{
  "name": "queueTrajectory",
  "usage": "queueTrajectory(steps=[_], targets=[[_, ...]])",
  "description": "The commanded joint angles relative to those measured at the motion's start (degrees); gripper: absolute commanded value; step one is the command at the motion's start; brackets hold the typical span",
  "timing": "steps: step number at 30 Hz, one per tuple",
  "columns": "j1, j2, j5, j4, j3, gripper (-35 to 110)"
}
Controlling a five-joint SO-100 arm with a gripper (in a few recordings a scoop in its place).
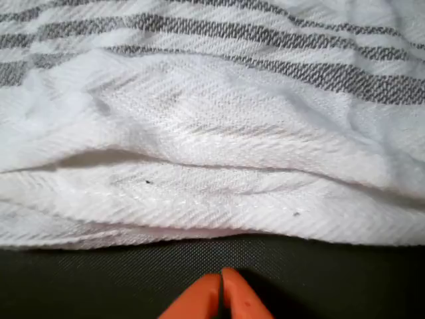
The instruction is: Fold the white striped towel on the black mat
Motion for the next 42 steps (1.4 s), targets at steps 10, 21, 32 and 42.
queueTrajectory(steps=[10,21,32,42], targets=[[-1.14,1.41,-1.23,1.41,1.32,0],[-2.20,0.79,-3.16,-0.35,-0.44,0],[-9.58,-14.85,0.18,0.62,-17.67,0],[-24.52,-36.47,12.92,-2.11,-36.39,0]])
